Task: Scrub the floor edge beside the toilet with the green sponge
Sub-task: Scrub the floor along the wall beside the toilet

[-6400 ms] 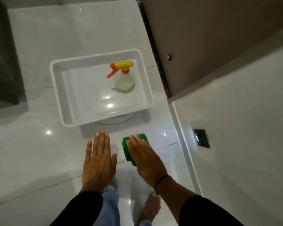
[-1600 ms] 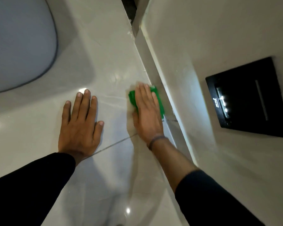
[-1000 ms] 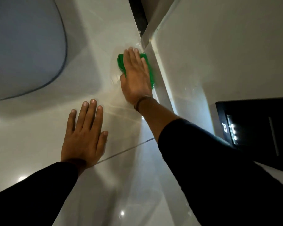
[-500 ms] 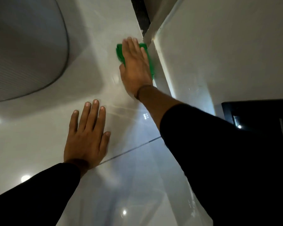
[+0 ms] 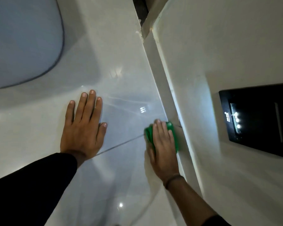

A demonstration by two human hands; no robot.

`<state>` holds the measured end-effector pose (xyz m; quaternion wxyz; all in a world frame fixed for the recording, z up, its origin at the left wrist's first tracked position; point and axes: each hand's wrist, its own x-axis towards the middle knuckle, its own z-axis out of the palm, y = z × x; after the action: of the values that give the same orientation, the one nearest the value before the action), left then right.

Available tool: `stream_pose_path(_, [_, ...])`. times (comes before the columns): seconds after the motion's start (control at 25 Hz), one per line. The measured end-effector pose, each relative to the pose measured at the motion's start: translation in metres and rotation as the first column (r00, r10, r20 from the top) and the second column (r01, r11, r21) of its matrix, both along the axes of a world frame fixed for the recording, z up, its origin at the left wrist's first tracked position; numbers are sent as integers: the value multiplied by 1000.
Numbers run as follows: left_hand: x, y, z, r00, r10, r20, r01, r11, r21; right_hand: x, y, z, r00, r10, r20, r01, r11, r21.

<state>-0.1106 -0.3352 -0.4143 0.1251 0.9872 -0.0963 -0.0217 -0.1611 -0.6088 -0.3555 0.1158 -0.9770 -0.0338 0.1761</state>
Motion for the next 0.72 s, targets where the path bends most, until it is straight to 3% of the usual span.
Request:
stream_pose_path(0.12, [0, 0, -1, 1000, -12, 2, 12, 1000, 9, 10, 3, 3, 1000, 11, -4, -11, 1000, 10])
stream_pose_path(0.36, [-1, -1, 0, 999, -14, 38, 13, 1000, 25, 179, 74, -13, 984, -42, 175, 28, 996, 81])
stream_pose_path(0.44, [0, 0, 0, 999, -18, 40, 17, 999, 32, 188, 79, -15, 980, -50, 193, 38, 997, 64])
stream_pose_path(0.6, [1, 0, 1, 999, -16, 39, 15, 1000, 20, 73, 33, -11, 984, -99, 147, 82, 990, 117])
stream_pose_path(0.72, [0, 1, -1, 999, -19, 39, 18, 1000, 18, -40, -6, 1, 990, -142, -10, 143, 988, 53])
